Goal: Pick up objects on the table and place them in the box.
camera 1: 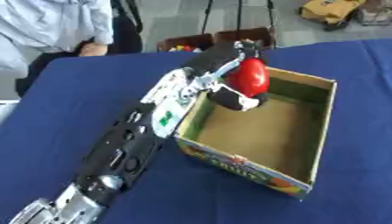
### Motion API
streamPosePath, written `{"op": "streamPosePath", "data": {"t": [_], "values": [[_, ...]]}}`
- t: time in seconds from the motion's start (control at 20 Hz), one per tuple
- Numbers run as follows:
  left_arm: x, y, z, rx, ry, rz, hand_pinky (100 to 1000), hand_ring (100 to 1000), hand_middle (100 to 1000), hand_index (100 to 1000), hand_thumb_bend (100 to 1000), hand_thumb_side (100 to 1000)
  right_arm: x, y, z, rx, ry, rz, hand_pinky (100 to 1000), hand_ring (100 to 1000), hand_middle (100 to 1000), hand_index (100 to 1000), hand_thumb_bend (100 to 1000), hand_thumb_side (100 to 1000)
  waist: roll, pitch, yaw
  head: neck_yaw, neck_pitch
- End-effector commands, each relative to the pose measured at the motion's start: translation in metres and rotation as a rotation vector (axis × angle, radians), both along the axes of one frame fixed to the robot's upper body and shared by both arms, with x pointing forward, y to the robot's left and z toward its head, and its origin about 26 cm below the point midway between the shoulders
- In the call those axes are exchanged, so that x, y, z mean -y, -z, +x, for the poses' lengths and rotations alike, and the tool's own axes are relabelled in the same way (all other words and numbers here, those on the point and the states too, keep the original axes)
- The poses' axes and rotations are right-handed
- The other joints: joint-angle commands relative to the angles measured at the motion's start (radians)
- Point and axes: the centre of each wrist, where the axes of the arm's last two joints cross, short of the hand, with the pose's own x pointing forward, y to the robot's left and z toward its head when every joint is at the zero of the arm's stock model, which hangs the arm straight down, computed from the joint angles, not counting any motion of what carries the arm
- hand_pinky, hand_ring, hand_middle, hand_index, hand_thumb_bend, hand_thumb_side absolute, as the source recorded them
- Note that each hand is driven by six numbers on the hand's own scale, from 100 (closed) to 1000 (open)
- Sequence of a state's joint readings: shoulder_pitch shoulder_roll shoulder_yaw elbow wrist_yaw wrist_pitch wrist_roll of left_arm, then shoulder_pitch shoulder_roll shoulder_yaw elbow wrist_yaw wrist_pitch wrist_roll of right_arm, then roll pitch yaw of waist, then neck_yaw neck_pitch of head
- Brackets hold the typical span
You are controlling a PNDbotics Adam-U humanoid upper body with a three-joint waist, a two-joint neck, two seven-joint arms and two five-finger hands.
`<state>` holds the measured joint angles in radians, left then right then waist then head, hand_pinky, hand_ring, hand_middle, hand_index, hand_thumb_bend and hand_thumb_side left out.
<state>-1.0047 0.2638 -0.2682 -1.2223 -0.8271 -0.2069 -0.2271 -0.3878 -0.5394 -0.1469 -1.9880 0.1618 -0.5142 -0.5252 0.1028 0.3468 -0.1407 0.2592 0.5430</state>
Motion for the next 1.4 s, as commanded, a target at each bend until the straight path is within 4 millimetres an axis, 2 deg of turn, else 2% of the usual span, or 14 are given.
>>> {"op": "streamPosePath", "data": {"t": [0.05,0.4,0.6,0.75,0.8,0.85,0.95,1.0,1.15,1.35,1.4], "values": [[0.004,-0.005,0.001,0.030,0.014,0.043,300,507,570,731,100,310,-0.001,-0.008,-0.002,0.024,-0.011,-0.009,714,757,664,754,100,1000,0.012,-0.007,-0.002,0.006,-0.010],[0.007,0.002,0.005,0.018,0.013,0.132,309,520,587,737,100,316,-0.003,-0.008,-0.002,0.021,-0.015,-0.007,715,757,663,754,100,1000,0.013,-0.003,-0.011,0.013,-0.008],[0.008,0.004,0.006,0.018,0.025,0.158,327,543,612,776,100,319,-0.003,-0.007,-0.002,0.020,-0.014,-0.007,715,758,663,754,100,1000,0.014,-0.002,-0.014,0.013,-0.005],[0.010,0.005,0.005,0.013,0.044,0.177,376,614,673,845,100,348,-0.003,-0.007,-0.002,0.018,-0.014,-0.006,716,758,662,755,100,1000,0.014,-0.001,-0.012,0.012,-0.001],[0.011,0.006,0.005,0.006,0.056,0.191,408,660,709,872,100,380,-0.003,-0.007,-0.002,0.018,-0.013,-0.006,716,758,662,755,100,1000,0.014,-0.001,-0.011,0.012,-0.001],[0.012,0.008,0.005,-0.004,0.070,0.215,479,734,760,902,116,429,-0.003,-0.007,-0.002,0.017,-0.013,-0.006,716,758,662,755,100,1000,0.014,-0.001,-0.011,0.012,0.000],[0.013,0.009,0.004,-0.023,0.095,0.261,534,791,802,929,177,502,-0.003,-0.007,-0.002,0.018,-0.013,-0.005,716,758,662,755,100,1000,0.014,-0.001,-0.011,0.012,0.001],[0.013,0.008,0.004,-0.027,0.105,0.279,549,804,812,934,185,511,-0.003,-0.007,-0.002,0.018,-0.013,-0.005,716,758,662,755,100,1000,0.014,-0.001,-0.011,0.012,0.001],[0.013,0.007,0.003,-0.035,0.116,0.315,673,884,851,968,222,574,-0.003,-0.007,-0.002,0.019,-0.013,-0.005,716,758,662,755,100,1000,0.013,-0.001,-0.011,0.012,0.002],[0.012,0.005,0.002,-0.036,0.123,0.325,678,887,852,968,222,574,-0.003,-0.007,-0.002,0.018,-0.013,-0.006,716,758,662,755,100,1000,0.012,-0.002,-0.009,0.011,0.002],[0.012,0.004,0.002,-0.032,0.124,0.324,748,930,872,984,237,606,-0.003,-0.006,-0.002,0.016,-0.014,-0.005,716,759,661,755,100,1000,0.012,-0.003,-0.008,0.011,0.003]]}}
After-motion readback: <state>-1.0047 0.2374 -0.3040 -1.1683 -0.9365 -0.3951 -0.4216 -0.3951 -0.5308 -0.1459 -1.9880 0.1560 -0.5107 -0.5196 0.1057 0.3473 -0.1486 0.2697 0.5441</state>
